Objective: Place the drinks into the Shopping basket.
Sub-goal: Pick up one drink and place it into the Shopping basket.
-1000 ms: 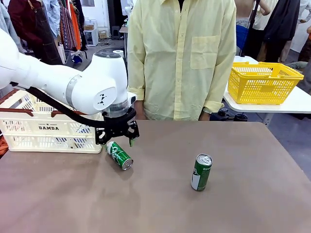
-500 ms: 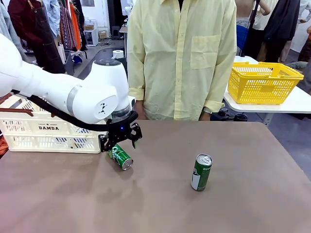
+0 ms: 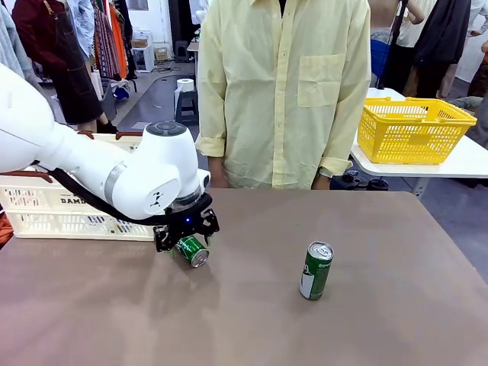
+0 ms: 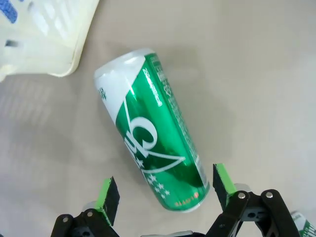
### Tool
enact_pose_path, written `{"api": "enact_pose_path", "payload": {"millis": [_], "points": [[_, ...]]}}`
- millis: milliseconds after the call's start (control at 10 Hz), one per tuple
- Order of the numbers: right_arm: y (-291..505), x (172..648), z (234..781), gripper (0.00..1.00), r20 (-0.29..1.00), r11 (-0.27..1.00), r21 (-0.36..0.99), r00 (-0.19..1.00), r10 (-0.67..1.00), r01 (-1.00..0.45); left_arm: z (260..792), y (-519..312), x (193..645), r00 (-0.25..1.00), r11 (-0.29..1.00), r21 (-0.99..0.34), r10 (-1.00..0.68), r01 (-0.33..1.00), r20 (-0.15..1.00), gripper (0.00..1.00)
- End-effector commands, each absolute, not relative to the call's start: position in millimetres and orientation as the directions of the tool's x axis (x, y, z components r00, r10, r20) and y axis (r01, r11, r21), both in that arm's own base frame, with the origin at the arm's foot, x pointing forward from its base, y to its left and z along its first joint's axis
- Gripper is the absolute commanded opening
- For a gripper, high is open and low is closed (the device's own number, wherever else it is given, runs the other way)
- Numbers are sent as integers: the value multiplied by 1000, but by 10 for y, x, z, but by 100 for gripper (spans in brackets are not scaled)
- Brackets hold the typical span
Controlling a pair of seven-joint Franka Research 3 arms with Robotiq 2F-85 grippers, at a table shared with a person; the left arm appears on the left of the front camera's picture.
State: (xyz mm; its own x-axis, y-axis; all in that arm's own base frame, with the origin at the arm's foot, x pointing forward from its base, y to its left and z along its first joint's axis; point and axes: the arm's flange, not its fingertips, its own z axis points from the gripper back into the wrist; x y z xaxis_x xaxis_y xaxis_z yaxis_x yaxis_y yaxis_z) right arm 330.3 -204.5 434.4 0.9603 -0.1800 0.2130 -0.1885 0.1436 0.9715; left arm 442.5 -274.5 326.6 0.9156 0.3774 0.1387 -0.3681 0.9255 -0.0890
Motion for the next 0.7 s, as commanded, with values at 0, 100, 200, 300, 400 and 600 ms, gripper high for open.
{"api": "enact_pose_path", "payload": {"millis": [0,100,200,300,400,600], "points": [[-2032,3314,4402,100,199,134,975,962,-190,-175,3176,-2822,4507,896,919,-71,393,-387,205,100],[-2032,3314,4402,100,199,134,975,962,-190,-175,3144,-2825,4527,889,918,-73,395,-389,231,100],[-2032,3314,4402,100,199,134,975,962,-190,-175,3113,-2837,4560,890,918,-71,395,-390,228,100],[-2032,3314,4402,100,199,134,975,962,-190,-175,3089,-2853,4570,889,921,-71,390,-384,239,100],[-2032,3314,4402,100,199,134,975,962,-190,-175,3070,-2861,4586,888,918,-66,395,-391,237,100],[-2032,3314,4402,100,199,134,975,962,-190,-175,3063,-2857,4607,885,918,-63,394,-391,248,100]]}}
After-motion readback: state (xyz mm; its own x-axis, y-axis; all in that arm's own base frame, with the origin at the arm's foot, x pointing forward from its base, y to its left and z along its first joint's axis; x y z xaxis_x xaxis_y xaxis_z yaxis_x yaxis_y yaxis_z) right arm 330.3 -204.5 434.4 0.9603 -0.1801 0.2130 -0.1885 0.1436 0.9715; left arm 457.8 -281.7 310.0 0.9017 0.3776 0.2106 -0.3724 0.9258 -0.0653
